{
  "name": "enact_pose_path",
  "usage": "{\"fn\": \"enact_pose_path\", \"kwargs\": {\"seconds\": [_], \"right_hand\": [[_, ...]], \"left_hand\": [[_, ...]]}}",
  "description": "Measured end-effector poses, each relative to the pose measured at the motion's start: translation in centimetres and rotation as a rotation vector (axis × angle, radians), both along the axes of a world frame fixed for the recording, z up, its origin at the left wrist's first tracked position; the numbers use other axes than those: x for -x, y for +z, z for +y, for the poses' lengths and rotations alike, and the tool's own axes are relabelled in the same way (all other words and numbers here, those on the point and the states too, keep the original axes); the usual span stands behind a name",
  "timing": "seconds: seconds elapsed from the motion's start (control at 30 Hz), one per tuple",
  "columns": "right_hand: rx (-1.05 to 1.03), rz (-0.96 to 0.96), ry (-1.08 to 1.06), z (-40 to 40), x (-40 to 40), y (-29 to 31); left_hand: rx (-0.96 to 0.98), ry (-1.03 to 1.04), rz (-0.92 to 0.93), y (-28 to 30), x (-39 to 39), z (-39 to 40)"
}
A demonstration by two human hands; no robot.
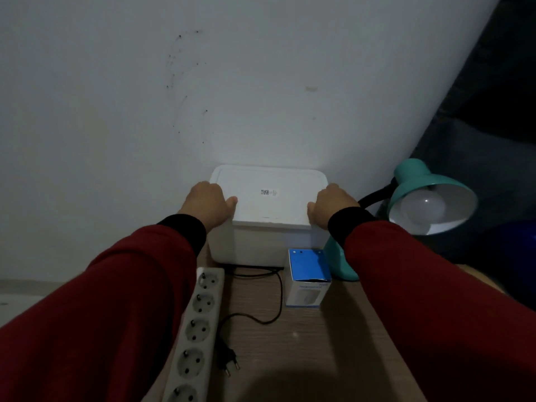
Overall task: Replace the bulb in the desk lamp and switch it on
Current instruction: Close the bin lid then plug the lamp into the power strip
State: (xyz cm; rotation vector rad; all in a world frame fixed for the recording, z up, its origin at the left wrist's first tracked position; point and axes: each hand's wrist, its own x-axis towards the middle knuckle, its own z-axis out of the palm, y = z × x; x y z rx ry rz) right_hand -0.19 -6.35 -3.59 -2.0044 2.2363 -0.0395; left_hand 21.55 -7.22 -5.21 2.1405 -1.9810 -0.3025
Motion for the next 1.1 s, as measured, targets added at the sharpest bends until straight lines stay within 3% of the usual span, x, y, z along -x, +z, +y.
{"fn": "enact_pose_path", "kwargs": {"seconds": [0.23,0.7,0.97,1.1], "right_hand": [[-0.137,0.2,0.096,2.4,-1.1,4.1],[-0.163,0.162,0.184,10.9,-4.5,7.5],[-0.134,-0.009,0.266,16.0,-7.6,4.4],[-0.121,-0.284,0.235,18.5,-8.8,0.1]], "left_hand": [[-0.1,-0.002,-0.104,3.7,-0.2,2.6],[-0.102,0.053,-0.188,8.6,-3.8,12.3],[-0.096,0.076,-0.076,6.1,-5.9,17.6],[-0.113,0.067,0.015,2.2,-6.4,20.0]]}}
